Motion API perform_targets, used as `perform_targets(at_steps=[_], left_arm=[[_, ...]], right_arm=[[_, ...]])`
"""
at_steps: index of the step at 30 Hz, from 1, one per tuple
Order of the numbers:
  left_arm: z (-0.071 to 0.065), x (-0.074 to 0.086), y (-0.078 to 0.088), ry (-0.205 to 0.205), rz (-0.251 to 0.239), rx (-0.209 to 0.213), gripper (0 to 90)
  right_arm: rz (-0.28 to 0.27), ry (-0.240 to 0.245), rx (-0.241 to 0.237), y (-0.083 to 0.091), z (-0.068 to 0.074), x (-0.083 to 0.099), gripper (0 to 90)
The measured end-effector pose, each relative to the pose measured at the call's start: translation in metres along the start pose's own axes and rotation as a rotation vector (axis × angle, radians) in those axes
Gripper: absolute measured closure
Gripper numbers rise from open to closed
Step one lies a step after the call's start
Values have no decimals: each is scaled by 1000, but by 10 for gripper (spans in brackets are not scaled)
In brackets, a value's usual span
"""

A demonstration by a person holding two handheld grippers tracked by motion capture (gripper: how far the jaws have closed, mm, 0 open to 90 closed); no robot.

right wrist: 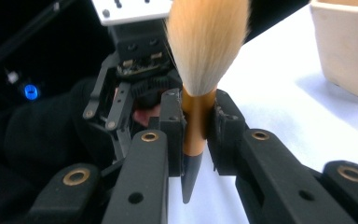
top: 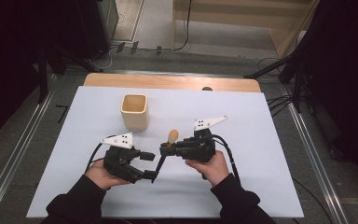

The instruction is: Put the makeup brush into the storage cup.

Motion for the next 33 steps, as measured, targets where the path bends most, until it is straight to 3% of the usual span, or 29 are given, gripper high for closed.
perform_targets(at_steps=[5, 9, 14, 23, 33], left_arm=[[-2, -2, -1, -46, -2, 23, 279], [-4, -1, -4, -59, 12, 37, 277], [-7, 2, -9, -86, 36, 25, 331], [-8, 9, -15, -132, 78, 16, 435], [-8, 7, -17, -132, 54, 16, 638]], right_arm=[[105, 94, 7, -7, 2, 2, 785], [138, 122, 4, -10, 3, 6, 785], [196, 162, 6, -16, 7, 12, 785], [231, 228, 1, -20, 11, 16, 785], [227, 239, -3, -23, 13, 16, 784]])
Point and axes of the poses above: each handheld gripper's, and its own axes: y roughly backward along the jaws, x roughly out of its underside, z roughly to its left, the point moved 9 cm from there along -y, roughly forward along the jaws, and after that the axes turned 7 degrees about -x, right-handed, at the moved point
